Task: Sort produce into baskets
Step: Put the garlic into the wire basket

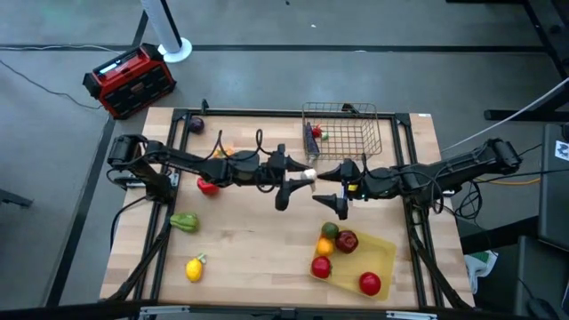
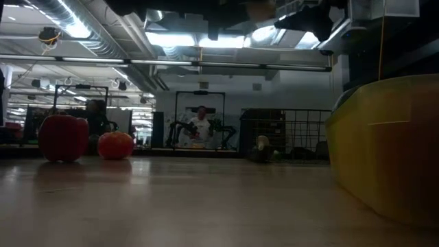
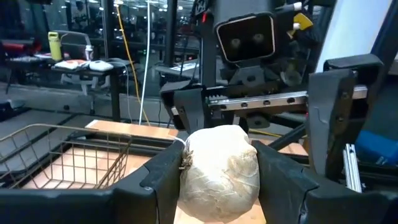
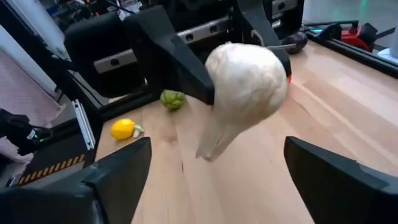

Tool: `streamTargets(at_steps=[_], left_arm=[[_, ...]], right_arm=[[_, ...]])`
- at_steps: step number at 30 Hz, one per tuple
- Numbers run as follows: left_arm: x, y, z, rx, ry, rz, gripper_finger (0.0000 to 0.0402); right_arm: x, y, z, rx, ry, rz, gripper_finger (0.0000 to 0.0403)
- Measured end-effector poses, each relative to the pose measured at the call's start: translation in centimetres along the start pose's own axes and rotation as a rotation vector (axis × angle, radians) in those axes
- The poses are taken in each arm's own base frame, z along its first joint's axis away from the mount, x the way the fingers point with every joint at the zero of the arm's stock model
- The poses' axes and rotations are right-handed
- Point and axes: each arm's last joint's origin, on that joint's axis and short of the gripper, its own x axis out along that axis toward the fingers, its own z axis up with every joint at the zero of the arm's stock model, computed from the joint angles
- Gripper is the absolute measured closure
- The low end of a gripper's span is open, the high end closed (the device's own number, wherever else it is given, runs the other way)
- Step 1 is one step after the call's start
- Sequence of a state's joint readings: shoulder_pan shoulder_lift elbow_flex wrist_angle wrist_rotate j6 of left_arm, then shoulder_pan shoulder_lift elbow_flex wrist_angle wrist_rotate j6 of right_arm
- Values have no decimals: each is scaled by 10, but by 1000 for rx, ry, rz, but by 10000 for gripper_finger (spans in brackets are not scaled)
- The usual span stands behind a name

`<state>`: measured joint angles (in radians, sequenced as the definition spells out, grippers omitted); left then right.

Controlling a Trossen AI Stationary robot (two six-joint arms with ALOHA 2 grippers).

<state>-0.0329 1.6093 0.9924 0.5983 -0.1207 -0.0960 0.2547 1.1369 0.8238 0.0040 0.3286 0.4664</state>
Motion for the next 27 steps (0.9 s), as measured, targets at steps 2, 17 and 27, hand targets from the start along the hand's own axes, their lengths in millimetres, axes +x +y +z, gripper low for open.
streamTargets(at_steps=[2,17,27], left_arm=[[0,-2,0,5,0,-6,231],[-1,-7,1,21,-17,-22,231],[-1,-7,1,24,-13,-15,231]], right_arm=[[2,1,0,3,-8,3,67],[8,3,1,-15,-47,-1,245],[8,3,1,-12,-46,-6,338]])
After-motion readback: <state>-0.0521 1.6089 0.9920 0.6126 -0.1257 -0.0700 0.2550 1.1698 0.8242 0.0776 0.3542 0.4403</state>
